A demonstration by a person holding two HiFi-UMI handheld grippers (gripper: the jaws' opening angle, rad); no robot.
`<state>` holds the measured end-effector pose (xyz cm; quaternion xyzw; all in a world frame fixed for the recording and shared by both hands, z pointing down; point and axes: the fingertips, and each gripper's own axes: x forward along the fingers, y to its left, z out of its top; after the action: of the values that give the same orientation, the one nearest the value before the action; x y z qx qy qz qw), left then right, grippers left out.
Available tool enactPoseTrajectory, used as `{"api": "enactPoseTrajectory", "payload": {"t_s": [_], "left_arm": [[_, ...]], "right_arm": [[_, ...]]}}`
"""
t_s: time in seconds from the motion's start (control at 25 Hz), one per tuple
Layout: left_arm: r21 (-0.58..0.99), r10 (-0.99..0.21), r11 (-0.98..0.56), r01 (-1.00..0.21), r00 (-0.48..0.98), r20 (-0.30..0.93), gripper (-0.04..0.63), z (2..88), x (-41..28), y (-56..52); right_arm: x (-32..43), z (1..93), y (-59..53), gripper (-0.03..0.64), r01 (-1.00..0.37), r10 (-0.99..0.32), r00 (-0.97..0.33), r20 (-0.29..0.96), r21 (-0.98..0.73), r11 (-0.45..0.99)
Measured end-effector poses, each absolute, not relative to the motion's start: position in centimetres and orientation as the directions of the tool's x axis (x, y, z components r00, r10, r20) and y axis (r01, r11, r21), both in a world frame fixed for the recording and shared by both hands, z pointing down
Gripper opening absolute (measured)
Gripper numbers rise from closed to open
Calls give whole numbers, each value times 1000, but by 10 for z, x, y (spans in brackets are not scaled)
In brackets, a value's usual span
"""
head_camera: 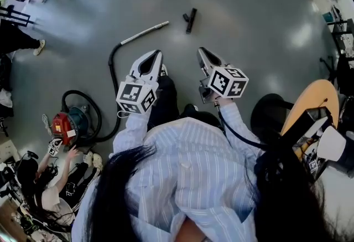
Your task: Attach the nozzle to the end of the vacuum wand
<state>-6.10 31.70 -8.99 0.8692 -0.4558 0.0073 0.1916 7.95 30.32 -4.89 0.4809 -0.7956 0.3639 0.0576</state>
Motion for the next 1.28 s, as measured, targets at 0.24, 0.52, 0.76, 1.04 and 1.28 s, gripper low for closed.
{"api": "enactPoseTrajectory", "payload": {"t_s": [0.24, 0.52, 0.76, 1.04, 1.28], "left_arm": [[331, -772, -511, -793, 593, 229, 5, -67, -121, 251], [368, -724, -523, -769, 628, 285, 5, -40, -110, 198], [374, -677, -544, -751, 656, 334, 5, -16, -84, 154], [366, -662, -514, -776, 630, 405, 6, 24, -47, 114], [331, -635, -499, -801, 598, 489, 8, 95, -43, 75]], "right_arm": [[37, -33, 246, 9, -828, -728, -489, 481, -518, 214], [54, -15, 211, 9, -857, -707, -449, 546, -488, 167], [85, 2, 169, 9, -868, -687, -433, 584, -476, 142], [132, 47, 125, 12, -865, -629, -462, 625, -474, 164], [149, 114, 81, 51, -862, -586, -475, 656, -480, 162]]}}
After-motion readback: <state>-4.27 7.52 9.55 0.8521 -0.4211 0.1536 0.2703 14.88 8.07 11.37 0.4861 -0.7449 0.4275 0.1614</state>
